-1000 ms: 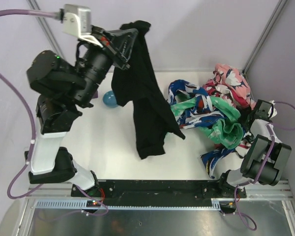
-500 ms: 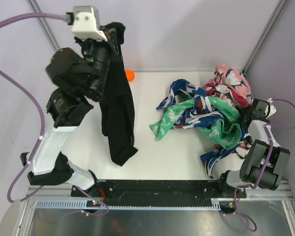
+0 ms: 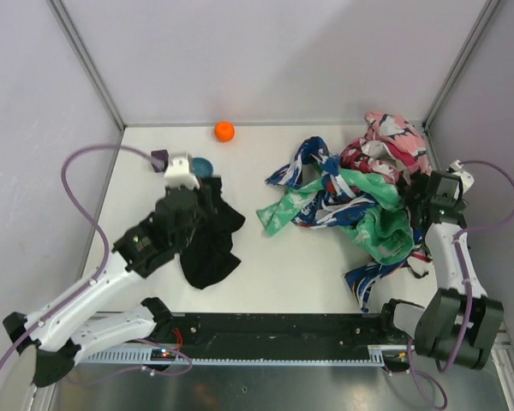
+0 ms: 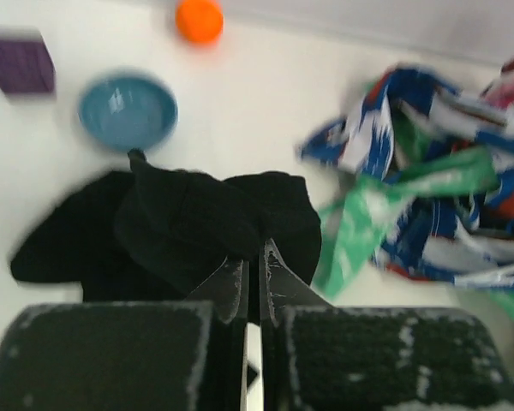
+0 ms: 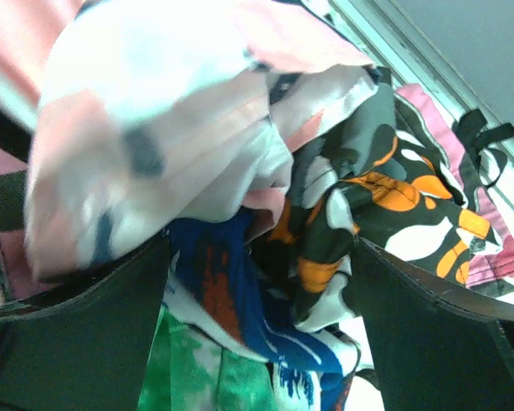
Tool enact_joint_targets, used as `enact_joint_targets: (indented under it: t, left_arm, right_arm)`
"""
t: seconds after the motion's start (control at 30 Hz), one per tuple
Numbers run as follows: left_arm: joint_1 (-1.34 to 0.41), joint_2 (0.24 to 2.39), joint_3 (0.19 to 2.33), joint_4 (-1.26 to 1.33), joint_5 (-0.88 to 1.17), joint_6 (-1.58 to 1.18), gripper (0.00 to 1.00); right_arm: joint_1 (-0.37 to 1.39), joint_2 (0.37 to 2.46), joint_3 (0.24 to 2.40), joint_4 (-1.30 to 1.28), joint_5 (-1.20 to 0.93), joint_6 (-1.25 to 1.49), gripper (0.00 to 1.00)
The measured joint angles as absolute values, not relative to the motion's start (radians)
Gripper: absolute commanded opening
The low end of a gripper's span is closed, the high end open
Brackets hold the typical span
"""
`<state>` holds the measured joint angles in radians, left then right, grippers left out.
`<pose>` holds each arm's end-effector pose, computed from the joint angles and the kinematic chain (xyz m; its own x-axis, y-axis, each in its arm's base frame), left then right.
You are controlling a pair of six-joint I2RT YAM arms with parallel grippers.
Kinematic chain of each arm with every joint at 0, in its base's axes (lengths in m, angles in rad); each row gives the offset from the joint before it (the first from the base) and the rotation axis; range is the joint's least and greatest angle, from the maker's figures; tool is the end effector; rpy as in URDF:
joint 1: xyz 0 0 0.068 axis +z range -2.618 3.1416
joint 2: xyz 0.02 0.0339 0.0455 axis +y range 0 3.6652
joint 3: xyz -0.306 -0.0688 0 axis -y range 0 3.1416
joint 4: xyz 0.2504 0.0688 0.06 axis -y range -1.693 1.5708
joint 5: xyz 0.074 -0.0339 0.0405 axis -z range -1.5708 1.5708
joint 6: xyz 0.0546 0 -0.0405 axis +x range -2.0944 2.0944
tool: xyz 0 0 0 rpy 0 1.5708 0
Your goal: Pick out a specific cloth from the pile
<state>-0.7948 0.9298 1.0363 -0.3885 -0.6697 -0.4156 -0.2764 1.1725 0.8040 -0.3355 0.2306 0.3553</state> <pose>0.1585 -0.1132 0.4125 -0.2356 -0.2118 -0.9485 0.0512 0.9719 -0.2298 0.2404 -0.0812 0.2790 -0.4331 0.4749 -0.7661 0.6228 0.7721 0.1265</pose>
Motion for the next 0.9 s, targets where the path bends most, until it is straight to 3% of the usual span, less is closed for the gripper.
enact_joint_targets:
  t: [0.23, 0.27, 0.3, 0.33, 0.37, 0.43, 0.67, 0.9]
  left_arm:
    - [-0.795, 0.777, 0.612, -0.438, -0.548, -0.756, 0.04]
    - [-0.795, 0.78, 0.58, -0.447, -0.536, -0.791, 0.16]
    - [-0.795, 0.788, 0.545, -0.459, -0.523, -0.832, 0.36]
    - [-0.795, 0.8, 0.517, -0.473, -0.516, -0.867, 0.68]
    - [-0.795, 0.822, 0.496, -0.493, -0.511, -0.906, 0.84]
    - [-0.793, 0.865, 0.492, -0.524, -0.51, -0.938, 0.96]
    - [-0.788, 0.986, 0.71, -0.632, -0.556, -0.933, 1.0]
    - [-0.788, 0.879, 0.948, -0.631, -0.578, -0.793, 1.0]
  right_arm:
    - [-0.064, 0.984, 0.867, -0.409, 0.311, 0.292, 0.99]
    - [-0.029, 0.949, 0.879, -0.41, 0.328, 0.289, 1.0]
    - [0.002, 0.914, 0.889, -0.41, 0.341, 0.286, 0.99]
    - [0.032, 0.878, 0.898, -0.408, 0.355, 0.283, 0.99]
    - [0.056, 0.844, 0.906, -0.406, 0.364, 0.281, 0.99]
    - [0.084, 0.788, 0.914, -0.392, 0.377, 0.274, 0.99]
    - [0.11, 0.72, 0.915, -0.366, 0.281, 0.259, 0.99]
    - [0.111, 0.699, 0.914, -0.369, 0.192, 0.266, 0.99]
